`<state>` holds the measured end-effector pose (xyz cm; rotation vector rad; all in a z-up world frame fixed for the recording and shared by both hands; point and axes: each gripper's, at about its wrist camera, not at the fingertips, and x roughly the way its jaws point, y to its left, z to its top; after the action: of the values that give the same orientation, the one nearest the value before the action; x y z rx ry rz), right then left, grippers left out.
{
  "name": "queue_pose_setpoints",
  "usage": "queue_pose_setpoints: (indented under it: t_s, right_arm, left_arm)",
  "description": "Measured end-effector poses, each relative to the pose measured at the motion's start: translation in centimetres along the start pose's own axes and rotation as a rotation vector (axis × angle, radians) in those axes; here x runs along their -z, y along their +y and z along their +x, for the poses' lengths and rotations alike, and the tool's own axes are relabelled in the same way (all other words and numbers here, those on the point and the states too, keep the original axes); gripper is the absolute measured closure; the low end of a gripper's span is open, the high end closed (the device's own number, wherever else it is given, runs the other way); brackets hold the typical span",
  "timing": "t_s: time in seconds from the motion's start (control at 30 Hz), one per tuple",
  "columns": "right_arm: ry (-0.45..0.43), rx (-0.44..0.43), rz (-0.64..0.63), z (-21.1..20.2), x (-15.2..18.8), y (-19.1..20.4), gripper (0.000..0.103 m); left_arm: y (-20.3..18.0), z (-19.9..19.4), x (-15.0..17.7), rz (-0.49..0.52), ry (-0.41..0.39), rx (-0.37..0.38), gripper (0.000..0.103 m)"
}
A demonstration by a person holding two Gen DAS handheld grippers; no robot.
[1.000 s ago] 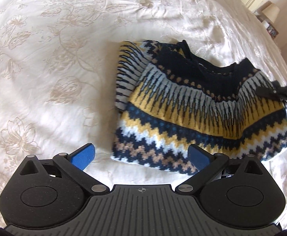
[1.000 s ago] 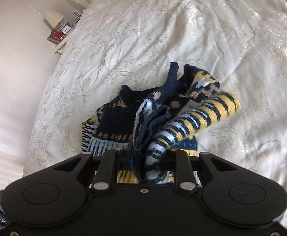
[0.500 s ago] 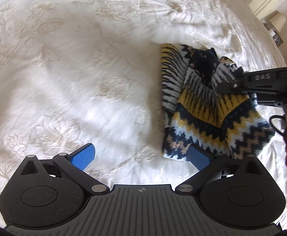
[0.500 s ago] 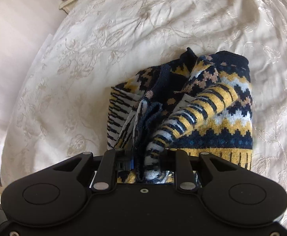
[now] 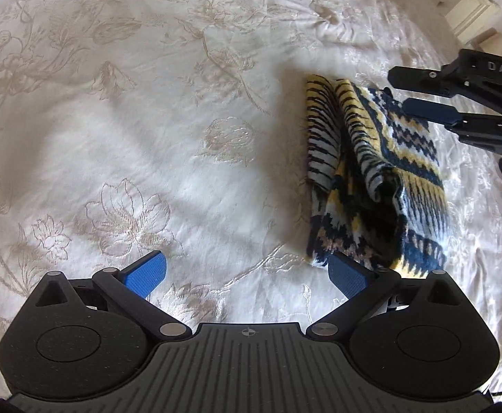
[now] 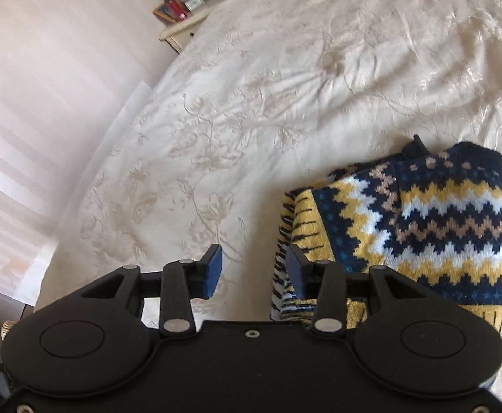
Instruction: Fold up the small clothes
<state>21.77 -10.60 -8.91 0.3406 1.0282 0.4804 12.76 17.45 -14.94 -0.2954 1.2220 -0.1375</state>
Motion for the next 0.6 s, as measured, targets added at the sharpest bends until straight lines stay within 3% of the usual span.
queue_pose_setpoints:
  t_s: [0.1,0.23,0.4,0.6]
  right_arm:
    - [-0.032,0.037,-0.041,-1.8,0.6,-0.3,0.041]
    - [-0.020,0.148,-0.207,-3.2,2.8,-0.2,0.035]
    - [0.011,0.243,-0.422,-4.1,8.1,1.1,0.019]
    - [0.045,0.282,-0.628,-3.0,13.5,3.3,0.024]
  left_arm:
    - [-0.1,-0.3,-0.8,0.015,-0.010,0.005,0.001]
    - [-0.6,-0.5,-2.5,0.038,-0.028,0.010,0.001]
    - [-1.5,-0.3,-4.4,0.054,-0.034,0.023,0.001]
    - [-3.0,0.4,-5.4,0.062,-0.006,0.058,0.001]
